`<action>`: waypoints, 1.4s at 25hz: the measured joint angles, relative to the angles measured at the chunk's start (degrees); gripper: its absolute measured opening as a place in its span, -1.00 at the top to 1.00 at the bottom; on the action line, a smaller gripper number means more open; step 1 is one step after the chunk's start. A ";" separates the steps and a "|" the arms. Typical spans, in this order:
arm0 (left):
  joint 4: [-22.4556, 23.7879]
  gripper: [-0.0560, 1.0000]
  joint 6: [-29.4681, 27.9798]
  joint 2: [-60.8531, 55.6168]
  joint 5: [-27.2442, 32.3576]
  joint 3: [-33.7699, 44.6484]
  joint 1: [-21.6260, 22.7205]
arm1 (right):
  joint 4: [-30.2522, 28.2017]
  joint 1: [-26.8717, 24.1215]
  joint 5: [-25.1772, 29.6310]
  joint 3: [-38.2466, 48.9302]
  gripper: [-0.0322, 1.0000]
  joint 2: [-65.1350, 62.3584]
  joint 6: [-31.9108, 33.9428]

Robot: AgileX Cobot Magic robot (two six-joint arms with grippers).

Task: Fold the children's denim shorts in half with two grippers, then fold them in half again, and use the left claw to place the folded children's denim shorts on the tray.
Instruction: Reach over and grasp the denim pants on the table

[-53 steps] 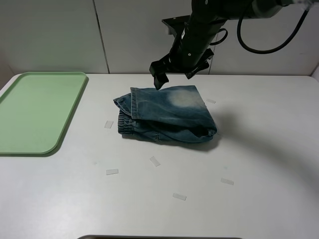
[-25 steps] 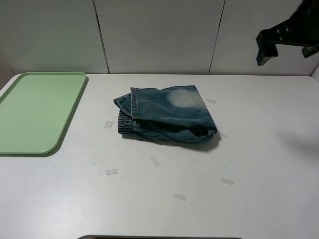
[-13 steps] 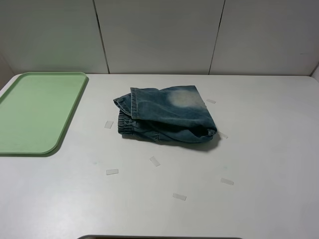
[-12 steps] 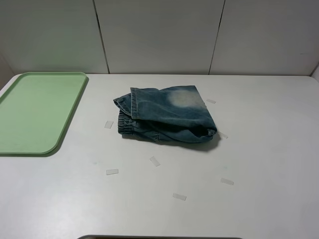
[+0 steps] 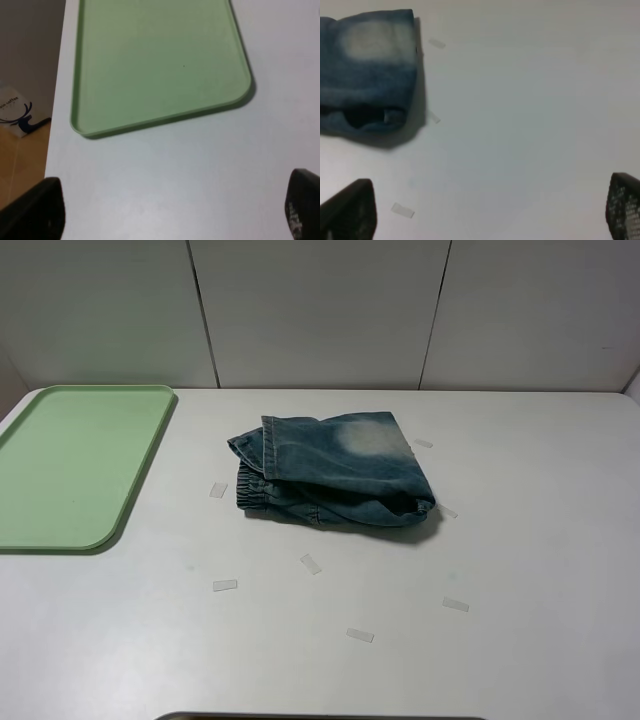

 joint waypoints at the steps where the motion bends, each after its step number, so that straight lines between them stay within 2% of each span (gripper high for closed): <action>1: 0.00 -0.75 0.00 0.00 0.00 0.00 0.00 | 0.00 0.00 0.05 0.60 -0.41 -0.54 -0.05; 11: 0.00 -0.75 0.00 0.00 0.07 0.00 0.00 | 0.00 0.00 0.06 7.09 -0.41 -4.99 -0.10; 17: 0.00 -0.75 0.00 0.00 0.07 0.00 0.00 | -2.12 0.00 -0.10 10.76 -0.41 -8.45 -0.10; 35: 0.00 -0.75 0.00 0.00 0.07 0.00 0.00 | -2.29 0.00 0.00 11.25 -0.41 -23.51 -0.10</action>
